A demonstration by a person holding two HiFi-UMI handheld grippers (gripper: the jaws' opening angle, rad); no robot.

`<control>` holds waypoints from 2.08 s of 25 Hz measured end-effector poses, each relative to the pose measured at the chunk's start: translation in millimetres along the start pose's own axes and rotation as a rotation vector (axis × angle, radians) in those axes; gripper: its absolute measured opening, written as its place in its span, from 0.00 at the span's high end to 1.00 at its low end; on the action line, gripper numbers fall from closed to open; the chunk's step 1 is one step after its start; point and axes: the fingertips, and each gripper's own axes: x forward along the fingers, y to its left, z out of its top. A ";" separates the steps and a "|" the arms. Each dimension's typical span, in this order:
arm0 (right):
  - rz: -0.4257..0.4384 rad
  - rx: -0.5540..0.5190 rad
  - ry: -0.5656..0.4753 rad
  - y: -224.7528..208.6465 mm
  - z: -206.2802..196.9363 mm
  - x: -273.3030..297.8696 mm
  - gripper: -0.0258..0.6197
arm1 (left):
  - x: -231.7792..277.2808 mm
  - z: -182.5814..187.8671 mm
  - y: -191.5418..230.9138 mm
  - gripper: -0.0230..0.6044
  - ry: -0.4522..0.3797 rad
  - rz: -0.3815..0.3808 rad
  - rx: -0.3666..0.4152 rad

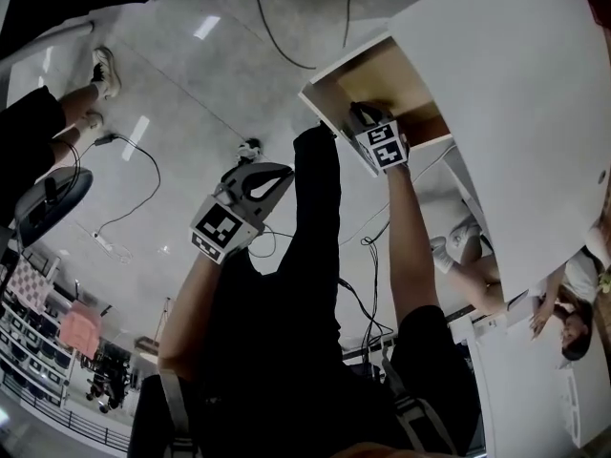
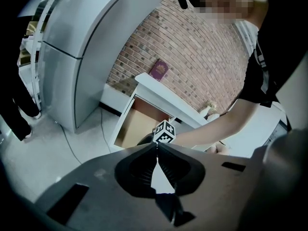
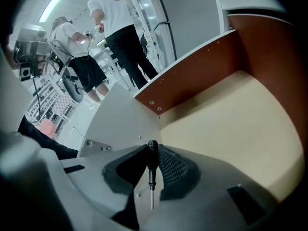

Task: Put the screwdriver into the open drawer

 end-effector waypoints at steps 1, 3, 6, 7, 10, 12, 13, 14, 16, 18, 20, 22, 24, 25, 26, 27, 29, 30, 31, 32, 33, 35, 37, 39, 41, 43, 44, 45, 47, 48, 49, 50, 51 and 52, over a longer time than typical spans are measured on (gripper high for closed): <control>0.001 -0.003 0.004 -2.4 -1.3 4.4 0.77 | 1.3 -2.1 1.4 0.93 0.000 0.002 -0.005; 0.000 -0.015 0.022 -6.8 -4.7 12.7 0.77 | 4.0 -5.5 4.7 0.93 -0.003 0.006 -0.015; -0.001 -0.029 0.040 -9.4 -6.8 24.6 0.77 | 5.8 -9.6 8.7 0.93 -0.005 0.016 -0.024; -0.003 -0.029 0.043 -10.2 -7.9 27.2 0.77 | 6.2 -10.8 8.7 0.93 -0.006 0.018 -0.027; -0.017 -0.019 0.045 -14.2 -11.1 31.0 0.77 | 7.0 -13.2 6.4 0.93 -0.005 0.019 -0.029; -0.024 -0.020 0.052 -17.3 -13.6 33.3 0.77 | 7.7 -14.6 5.5 0.93 -0.006 0.021 -0.032; -0.027 -0.023 0.056 -18.3 -15.1 34.4 0.77 | 8.0 -15.6 5.2 0.93 -0.006 0.021 -0.033; -0.029 -0.027 0.061 -18.7 -16.4 35.3 0.77 | 8.3 -16.7 4.8 0.93 -0.006 0.021 -0.034; -0.032 -0.036 0.066 -19.1 -18.3 36.1 0.76 | 8.9 -18.0 4.3 0.93 -0.003 0.021 -0.033; -0.034 -0.039 0.064 -19.8 -18.2 34.8 0.76 | 9.5 -17.2 3.4 0.93 -0.004 0.020 -0.029; -0.034 -0.034 0.056 -19.3 -16.1 31.2 0.76 | 8.9 -14.9 1.0 0.93 -0.007 0.018 -0.027; -0.034 -0.025 0.047 -18.0 -13.0 25.8 0.76 | 7.0 -11.3 -1.9 0.93 -0.010 0.014 -0.023; -0.038 -0.018 0.042 -18.3 -8.6 18.6 0.76 | 5.0 -5.1 -4.5 0.93 -0.017 0.010 -0.015; -0.042 -0.014 0.038 -18.7 -5.8 14.4 0.76 | 3.9 -1.7 -5.9 0.93 -0.020 0.008 -0.011; -0.045 -0.010 0.032 -18.7 -2.7 10.3 0.76 | 2.7 1.5 -7.2 0.93 -0.021 0.006 -0.005; -0.049 -0.007 0.026 -18.1 0.5 6.5 0.77 | 1.1 4.3 -8.3 0.93 -0.019 0.003 0.003; -0.055 -0.005 0.017 -15.6 6.2 -1.5 0.77 | -3.4 10.7 -11.1 0.93 -0.013 -0.003 0.023; -0.058 -0.006 0.016 -14.2 8.4 -6.8 0.79 | -6.5 14.7 -13.2 0.93 -0.012 -0.007 0.032; -0.061 -0.004 0.015 -13.0 10.4 -13.2 0.80 | -9.9 19.1 -15.5 0.93 -0.012 -0.011 0.042; -0.066 0.004 0.012 -11.9 12.4 -20.4 0.81 | -13.7 23.5 -17.5 0.93 -0.014 -0.013 0.051; -0.070 0.021 0.004 -10.1 14.6 -27.9 0.83 | -17.6 27.7 -18.9 0.93 -0.015 -0.015 0.061; -0.071 0.077 -0.033 -3.1 20.8 -43.7 0.86 | -25.5 34.4 -21.0 0.93 -0.015 -0.016 0.082; -0.073 0.131 -0.083 7.9 26.6 -63.3 0.87 | -31.9 39.8 -25.3 0.93 -0.011 -0.020 0.105; -0.078 0.168 -0.121 22.4 28.2 -85.9 0.87 | -37.7 45.9 -33.8 0.93 -0.007 -0.028 0.128; -0.083 0.186 -0.144 40.4 27.8 -109.0 0.87 | -44.2 53.6 -44.3 0.93 -0.006 -0.046 0.151; -0.099 0.186 -0.159 57.2 28.9 -131.3 0.87 | -49.6 63.5 -53.2 0.93 -0.004 -0.071 0.186; -0.107 0.181 -0.167 65.3 29.4 -142.1 0.87 | -52.0 68.4 -57.5 0.93 -0.004 -0.084 0.205; -0.115 0.176 -0.175 73.8 29.9 -153.1 0.87 | -54.5 72.6 -61.8 0.93 -0.003 -0.096 0.222; -0.137 0.167 -0.200 88.9 33.2 -175.2 0.87 | -59.3 79.9 -69.5 0.93 -0.003 -0.118 0.255; -0.154 0.166 -0.213 95.1 35.5 -186.3 0.87 | -61.5 83.5 -73.0 0.93 -0.005 -0.130 0.272; -0.170 0.169 -0.225 101.7 37.7 -197.5 0.87 | -64.1 86.5 -76.8 0.93 -0.006 -0.141 0.287; -0.183 0.173 -0.238 109.7 39.6 -208.3 0.87 | -67.2 88.1 -81.0 0.93 -0.006 -0.151 0.300; -0.192 0.178 -0.253 118.8 41.4 -218.0 0.87 | -70.5 88.5 -85.3 0.93 -0.005 -0.159 0.311; -0.199 0.181 -0.268 128.2 42.9 -226.7 0.87 | -73.7 88.3 -89.3 0.93 -0.002 -0.166 0.322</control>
